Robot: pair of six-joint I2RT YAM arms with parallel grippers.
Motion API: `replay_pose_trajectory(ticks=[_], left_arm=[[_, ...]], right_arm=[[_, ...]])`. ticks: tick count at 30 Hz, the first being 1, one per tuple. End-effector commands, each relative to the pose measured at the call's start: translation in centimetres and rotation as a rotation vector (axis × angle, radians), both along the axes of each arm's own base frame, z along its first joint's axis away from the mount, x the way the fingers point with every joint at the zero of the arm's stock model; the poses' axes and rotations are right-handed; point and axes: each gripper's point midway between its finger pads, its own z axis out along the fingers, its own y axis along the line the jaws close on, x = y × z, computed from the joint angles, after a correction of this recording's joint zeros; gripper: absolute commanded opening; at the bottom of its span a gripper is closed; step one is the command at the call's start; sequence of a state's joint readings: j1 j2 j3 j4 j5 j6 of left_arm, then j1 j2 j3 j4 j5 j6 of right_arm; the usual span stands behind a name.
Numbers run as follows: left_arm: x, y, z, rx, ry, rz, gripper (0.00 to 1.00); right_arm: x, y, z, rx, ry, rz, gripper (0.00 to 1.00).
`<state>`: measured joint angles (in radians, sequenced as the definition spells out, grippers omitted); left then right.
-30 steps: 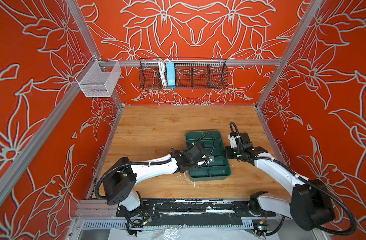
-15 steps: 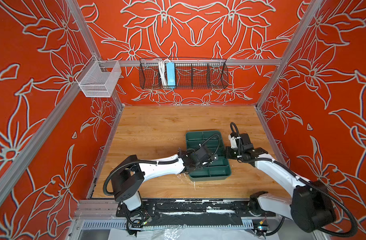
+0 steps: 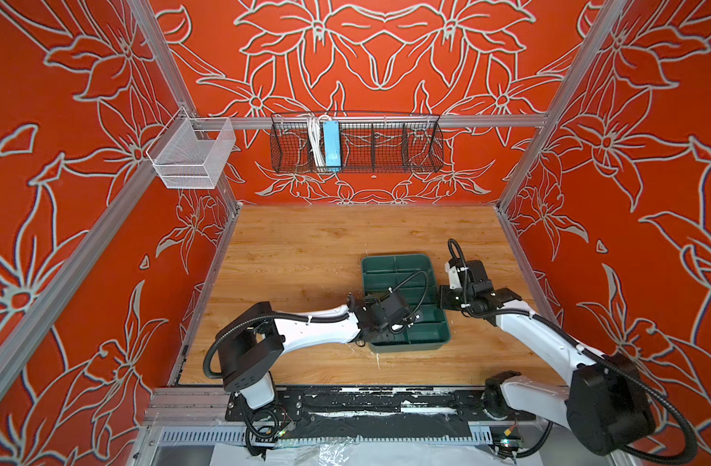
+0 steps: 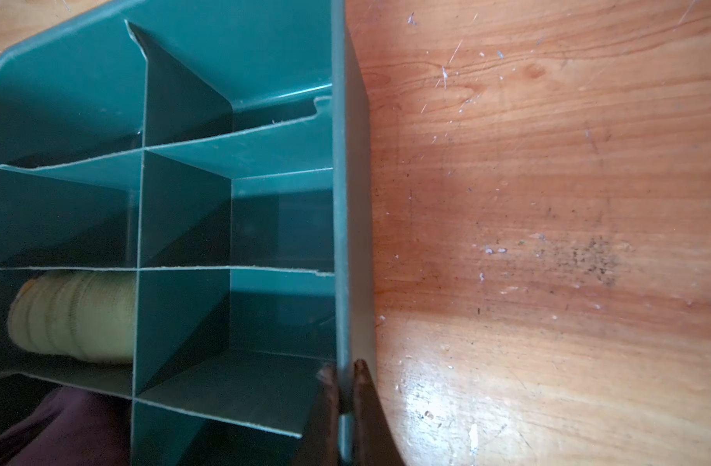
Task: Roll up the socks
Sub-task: 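Lower the rolled sock into the compartment beside the olive-green sock with the left gripper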
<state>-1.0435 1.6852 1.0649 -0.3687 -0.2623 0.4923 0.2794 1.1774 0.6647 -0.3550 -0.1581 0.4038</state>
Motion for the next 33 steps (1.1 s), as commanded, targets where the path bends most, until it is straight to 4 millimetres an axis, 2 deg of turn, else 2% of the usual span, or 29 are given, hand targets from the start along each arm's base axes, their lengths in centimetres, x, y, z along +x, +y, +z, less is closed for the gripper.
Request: replay_pose_trajectory(ticks=[1,6,13,20,22,27,33], left_arm=[[-2.9,2.9,-4.5,0.132,0.200,-0.001,0.00],[-1.5,5.8,-4.7,0.203,0.230,0.086,0.00],[-2.0,8.6,-6.2,0.359,0.287,0.070,0.00],[-0.7,8.8,-6.8,0.462,0.282,0.110,0.00],[-0.5,8.8,-6.4,0.480,0.283,0.122,0.00],[-0.9,7.2,-5.8,0.421,0.337,0.148,0.00],[-1.8,6.2,-7.6,0.432,0.432,0.138,0.10]], right_arm=[[0.6,-1.9,0.0,-0.064,-0.015,-0.091,0.00],[0.7,-1.8,0.6,-0.047,-0.037,-0.102,0.00],[0.8,-2.3,0.9,-0.076,-0.042,-0.107,0.00],[0.7,-2.1,0.8,-0.063,-0.040,-0.111,0.00],[0.7,-2.0,1.0,-0.052,-0.042,-0.109,0.00],[0.7,-1.9,1.7,-0.040,-0.060,-0.107,0.00],[1.2,-1.8,2.4,-0.035,-0.095,-0.105,0.00]])
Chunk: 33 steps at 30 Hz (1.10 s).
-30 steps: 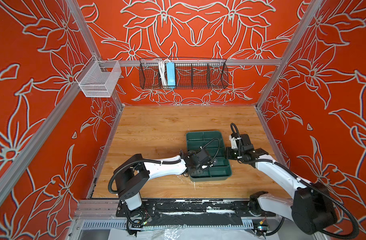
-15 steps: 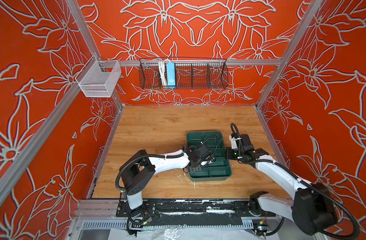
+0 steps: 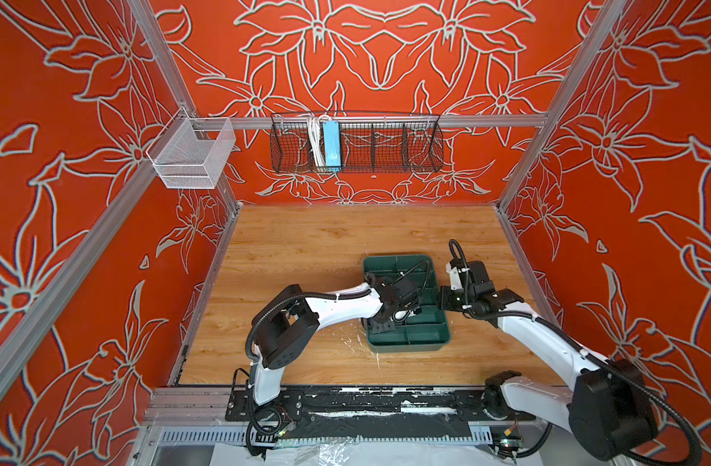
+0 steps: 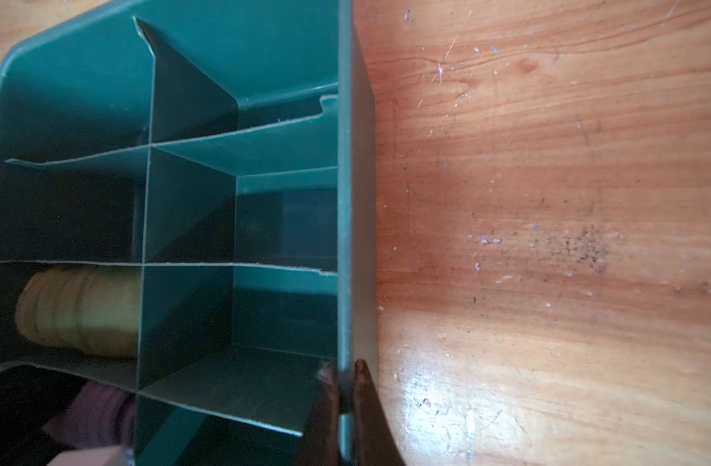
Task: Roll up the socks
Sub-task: 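Lower the rolled sock into the compartment beside the olive-green sock with the left gripper, then open the left gripper and lift it away from the tray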
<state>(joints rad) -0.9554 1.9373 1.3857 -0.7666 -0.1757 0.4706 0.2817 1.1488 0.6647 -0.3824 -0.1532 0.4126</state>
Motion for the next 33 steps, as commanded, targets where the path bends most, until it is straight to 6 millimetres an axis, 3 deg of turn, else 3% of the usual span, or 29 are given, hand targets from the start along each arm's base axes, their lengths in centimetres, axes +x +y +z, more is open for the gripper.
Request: replay_pose_trajectory(ticks=[1,6,14,22,27,33], left_arm=[[-3.2,4.4,-5.1,0.209,0.195,0.052,0.12],[-3.1,3.7,-4.8,0.175,0.192,0.037,0.33],[-3.2,3.2,-1.6,0.101,0.159,-0.010,0.66],[-4.3,2.7,2.9,0.013,0.169,-0.097,0.82],[-3.0,1.9,9.1,-0.170,0.044,-0.102,0.99],[1.9,2.2,21.7,-0.611,-0.393,0.083,0.99]], right_arm=[[1.7,-1.7,2.0,-0.036,-0.095,-0.101,0.00],[2.1,-1.4,2.4,-0.015,-0.115,-0.104,0.00],[2.0,-1.7,2.3,-0.028,-0.121,-0.106,0.00],[1.9,-1.9,2.4,-0.047,-0.127,-0.104,0.00],[1.9,-2.1,2.3,-0.054,-0.125,-0.110,0.00],[1.7,-1.9,1.5,-0.021,-0.110,-0.134,0.00]])
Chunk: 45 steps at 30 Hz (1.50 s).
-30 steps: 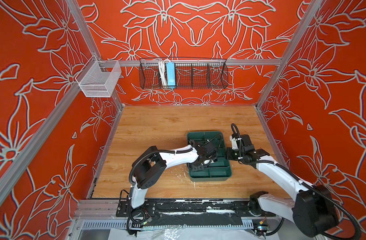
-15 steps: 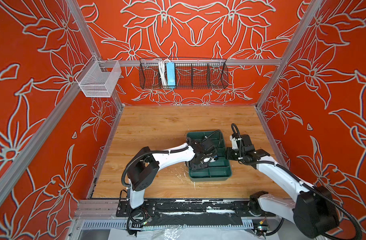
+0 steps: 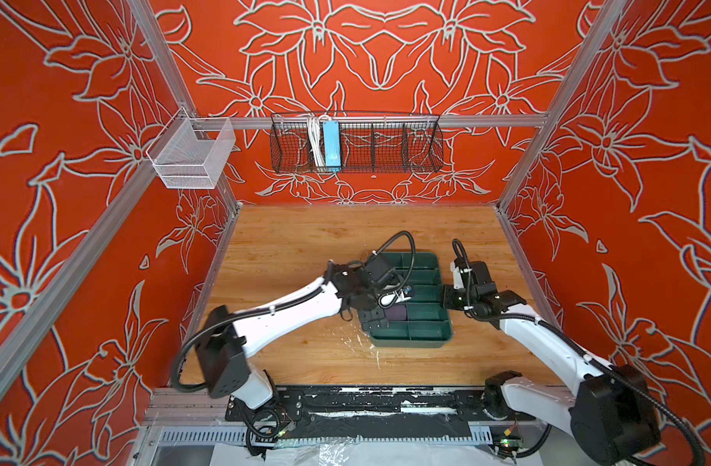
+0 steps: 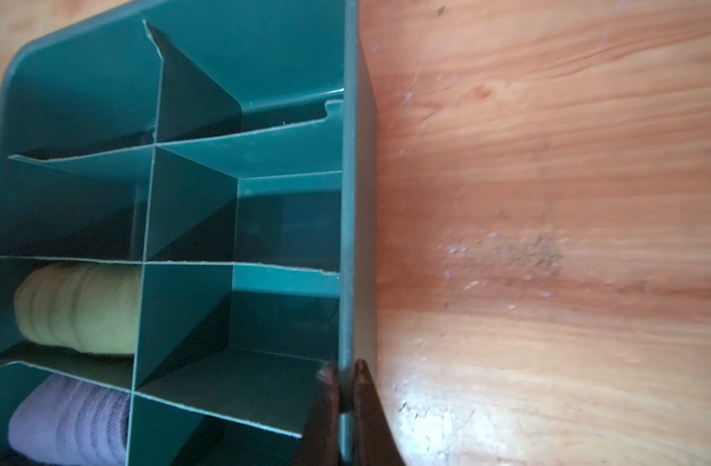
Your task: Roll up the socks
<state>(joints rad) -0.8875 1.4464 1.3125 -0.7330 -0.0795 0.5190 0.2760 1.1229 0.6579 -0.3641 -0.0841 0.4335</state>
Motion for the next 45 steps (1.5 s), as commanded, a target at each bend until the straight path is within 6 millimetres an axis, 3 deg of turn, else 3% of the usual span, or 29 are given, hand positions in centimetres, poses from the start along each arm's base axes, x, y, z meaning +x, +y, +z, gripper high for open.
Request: replay_pose_trajectory(ticks=[1,3,5,11,16,20,22,24,27,31,37,41,45], left_arm=[[2.8,1.0,8.1,-0.330,-0.231,0.167,0.99],[3.2,2.5,11.2,-0.509,-0.303,0.237,1.00],[3.1,4.1,12.8,-0.628,-0.337,0.291,1.00],[4.4,9.6,12.9,-0.750,-0.344,0.570,0.98],[7.4,14.5,10.0,-0.876,-0.187,0.855,0.98],[10.0,18.6,6.1,-0.860,-0.116,1.097,0.98],[10.4,20.1,4.2,-0.795,-0.125,1.176,0.98],[10.3,21.4,3.0,-0.725,-0.161,1.218,0.98],[9.9,23.6,1.4,-0.649,-0.199,1.295,0.97],[9.1,27.2,-0.3,-0.580,-0.278,1.392,0.97],[7.9,32.5,-3.4,-0.532,-0.329,1.564,0.98],[7.7,33.6,-6.0,-0.478,-0.352,1.584,0.97],[8.3,33.0,-8.5,-0.442,-0.329,1.526,0.97]], right_arm=[[1.0,-0.6,0.6,0.020,-0.060,-0.077,0.00],[1.1,-0.3,0.2,0.043,-0.059,-0.081,0.00],[1.3,0.1,-0.2,0.051,-0.047,-0.076,0.00],[1.9,1.6,-0.7,0.031,-0.029,-0.046,0.00],[2.8,4.6,-1.4,0.005,-0.003,0.015,0.00],[3.7,5.7,-1.7,-0.010,0.012,0.027,0.01],[4.1,5.8,-1.2,-0.012,-0.004,0.027,0.10],[4.4,5.9,-0.3,-0.010,-0.028,0.036,0.28],[4.8,5.8,1.0,-0.023,-0.063,0.048,0.45],[5.1,5.0,3.2,-0.071,-0.125,0.050,0.65],[5.8,2.7,8.5,-0.162,-0.282,0.031,0.76],[6.2,-0.1,12.2,-0.198,-0.387,-0.044,0.81],[6.0,-5.1,14.6,-0.243,-0.472,-0.196,0.84]])
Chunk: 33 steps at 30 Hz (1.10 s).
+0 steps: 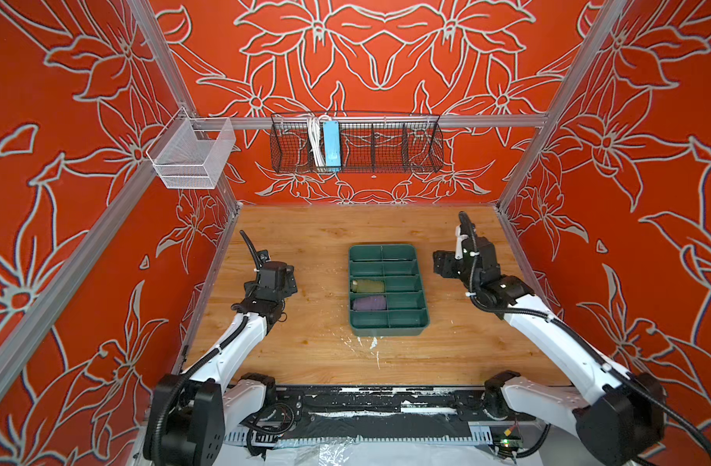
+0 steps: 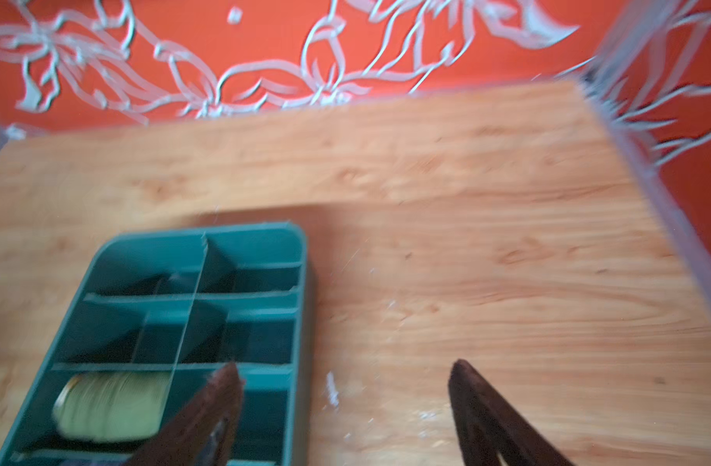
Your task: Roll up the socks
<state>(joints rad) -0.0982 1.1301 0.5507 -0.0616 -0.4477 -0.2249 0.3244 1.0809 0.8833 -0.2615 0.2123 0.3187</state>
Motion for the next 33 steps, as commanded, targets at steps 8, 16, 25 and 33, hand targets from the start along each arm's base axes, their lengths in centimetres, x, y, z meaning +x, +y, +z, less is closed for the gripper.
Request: replay_pose_trajectory(ticks=[8,16,25,33], left_arm=[[3.4,-2.7,-1.3,-0.030,-0.102,-0.182,0.97],[4.0,-5.0,-0.9,0.043,-0.122,-0.396,0.97],[4.1,-4.3,-3.1,-0.064,-0.171,-0.417,0.97],[4.6,-3.0,-3.2,-0.128,-0.164,-0.375,0.97]], right_arm=[[-3.5,-12.1,-1.1,-0.286,-0.253,-0.451,0.97],[-3.0,-13.1,-8.2,-0.405,-0.147,-0.465,0.98],[2.1,-6.9,-12.3,-0.348,-0.142,-0.067,0.95],[2.9,-8.6,-13.4,-0.223,-0.114,-0.080,0.98]])
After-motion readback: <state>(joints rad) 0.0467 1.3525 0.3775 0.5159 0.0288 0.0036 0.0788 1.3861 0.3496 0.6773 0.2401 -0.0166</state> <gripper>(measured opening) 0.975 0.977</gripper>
